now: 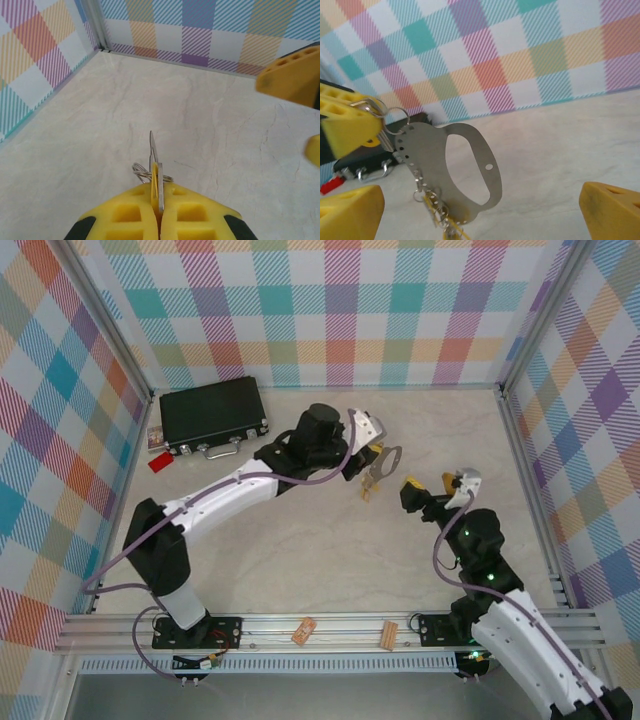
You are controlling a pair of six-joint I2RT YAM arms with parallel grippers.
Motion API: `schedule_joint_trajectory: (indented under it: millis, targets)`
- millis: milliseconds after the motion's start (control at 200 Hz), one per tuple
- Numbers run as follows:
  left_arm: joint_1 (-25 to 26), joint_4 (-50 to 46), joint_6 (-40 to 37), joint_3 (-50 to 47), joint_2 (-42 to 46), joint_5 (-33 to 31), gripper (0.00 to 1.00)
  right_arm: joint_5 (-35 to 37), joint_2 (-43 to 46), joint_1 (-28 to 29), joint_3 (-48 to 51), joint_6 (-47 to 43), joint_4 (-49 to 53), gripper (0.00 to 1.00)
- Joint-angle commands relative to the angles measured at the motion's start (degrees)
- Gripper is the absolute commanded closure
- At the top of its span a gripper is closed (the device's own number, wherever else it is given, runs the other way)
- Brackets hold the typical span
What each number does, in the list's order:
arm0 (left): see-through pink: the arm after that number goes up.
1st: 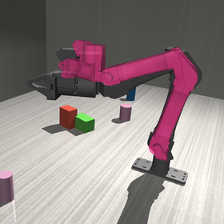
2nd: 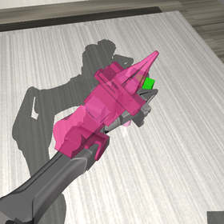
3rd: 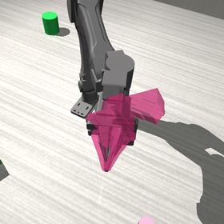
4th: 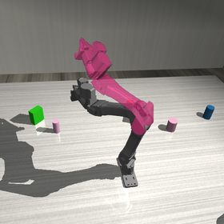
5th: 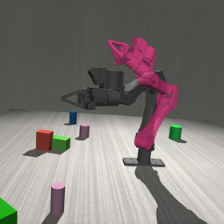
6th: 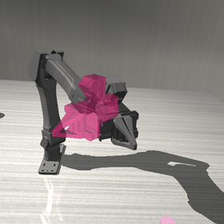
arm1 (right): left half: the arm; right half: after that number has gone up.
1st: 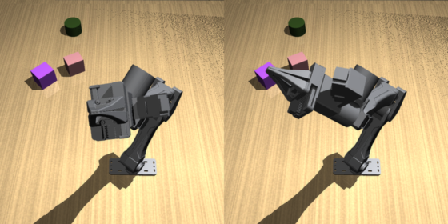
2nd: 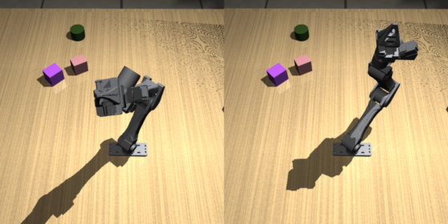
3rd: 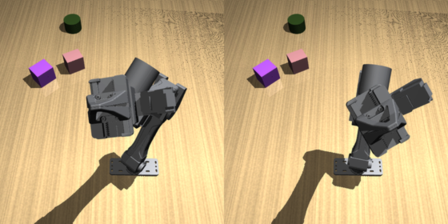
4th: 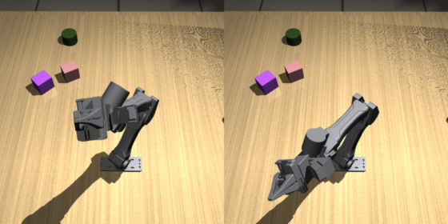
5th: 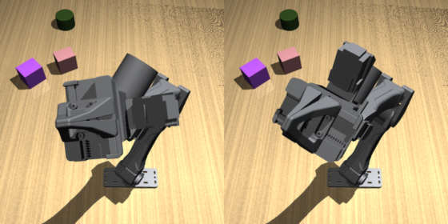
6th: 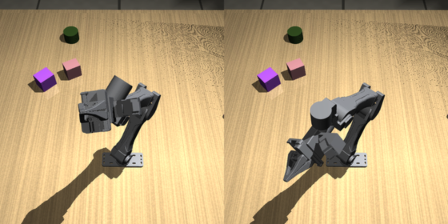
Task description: Put the keys on the keyring
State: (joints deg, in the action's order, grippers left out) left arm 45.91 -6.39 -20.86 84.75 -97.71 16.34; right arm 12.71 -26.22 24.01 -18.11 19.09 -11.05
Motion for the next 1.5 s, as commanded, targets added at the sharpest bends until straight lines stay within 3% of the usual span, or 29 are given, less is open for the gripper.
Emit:
schedule_joint_trajectory:
  millis: [0, 245, 395, 1005, 1495]
  targets:
    - [1.26, -1.17, -0.01, 5.65, -3.39, -0.51, 1.00, 7.35, 4.52, -0.19, 1.09, 1.49, 5.33, 0.01]
    - [5.02, -4.37, -0.54, 17.63, -13.11, -2.05, 1.00, 8.70, 4.86, -0.19, 1.68, 1.38, 4.94, 0.01]
    - [6.47, -5.05, -1.87, 19.93, -16.39, -2.65, 1.00, 10.29, 6.16, -0.19, 1.80, 1.65, 5.98, 0.01]
    - [6.47, 1.72, -1.91, -1.83, -8.62, -6.29, 1.00, 12.00, 6.36, -0.19, 3.83, 2.34, 3.62, 0.01]
    - [5.74, -2.21, -6.47, -7.39, -5.34, -15.61, 1.00, 10.93, 4.51, -0.20, 4.05, 2.62, 2.48, 0.01]
